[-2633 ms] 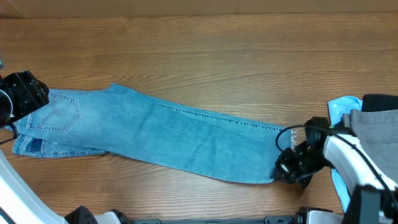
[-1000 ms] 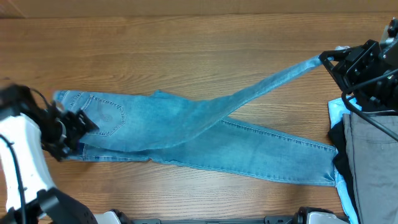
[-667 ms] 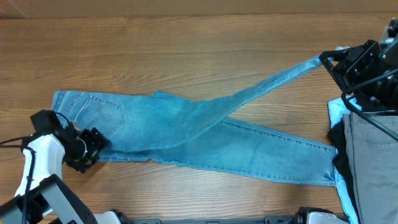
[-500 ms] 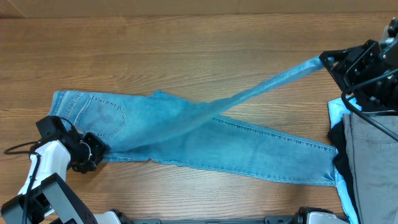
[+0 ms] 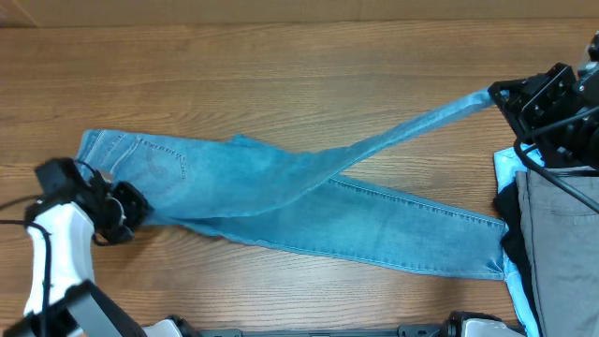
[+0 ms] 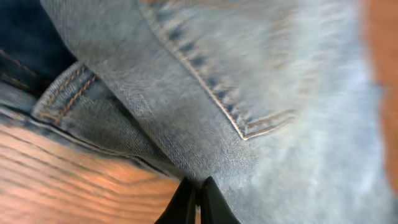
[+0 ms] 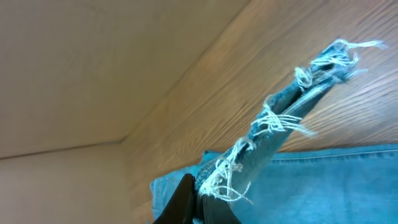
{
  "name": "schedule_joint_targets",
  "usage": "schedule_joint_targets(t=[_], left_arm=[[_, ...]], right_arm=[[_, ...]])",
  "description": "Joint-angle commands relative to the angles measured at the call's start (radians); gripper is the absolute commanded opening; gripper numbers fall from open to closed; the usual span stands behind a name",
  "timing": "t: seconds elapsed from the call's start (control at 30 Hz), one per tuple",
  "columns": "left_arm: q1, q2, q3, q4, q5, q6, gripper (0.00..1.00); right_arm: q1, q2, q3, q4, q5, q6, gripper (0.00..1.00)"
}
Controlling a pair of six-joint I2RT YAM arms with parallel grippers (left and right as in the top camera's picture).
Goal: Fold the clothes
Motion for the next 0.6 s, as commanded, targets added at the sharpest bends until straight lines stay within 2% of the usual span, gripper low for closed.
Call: schedule_joint_targets(t=[0.0,0.03,0.13,0.2,0.27,0.4,0.47,0.57], left_arm=[[-0.005,-0.105,0.138,-0.045,0.002,0.083,0.05],[-0.005,-0.122,0.156,-0.058,-0.007,0.092,0.13],[-0.006,-0.146,0.164,-0.098,-0.085,0.091,0.47],[-0.006,-0.12,0.162,-0.145,-0.153,0.09,0.63],[-0.006,-0.086,0.155,-0.166,-0.181,0.091,0.67],[-0.006,0.0,0.094,-0.176,-0.18,0.09,0.68],[-0.004,0.037,0.052,-0.143,-0.195,0.089,0.68],[-0.003,0.097,-0.001,-0.011,-0.201,0.082,0.66]], right_arm=[[-0.003,-0.017,0.022,0.007,0.059,-0.023,0.04],[-0.003,-0.017,0.022,0.007,0.059,-0.025,0.04],[-0.003,-0.017,0.022,0.008,0.059,-0.025,0.04],[-0.003,-0.017,0.022,0.008,0.059,-0.025,0.04],[-0.003,-0.017,0.022,0.007,0.059,-0.025,0.04],[-0.003,-0.016,0.022,0.006,0.059,-0.025,0.04],[-0.003,-0.016,0.022,0.007,0.059,-0.025,0.04],[-0.003,-0.016,0.022,0.006,0.059,-0.026,0.04]])
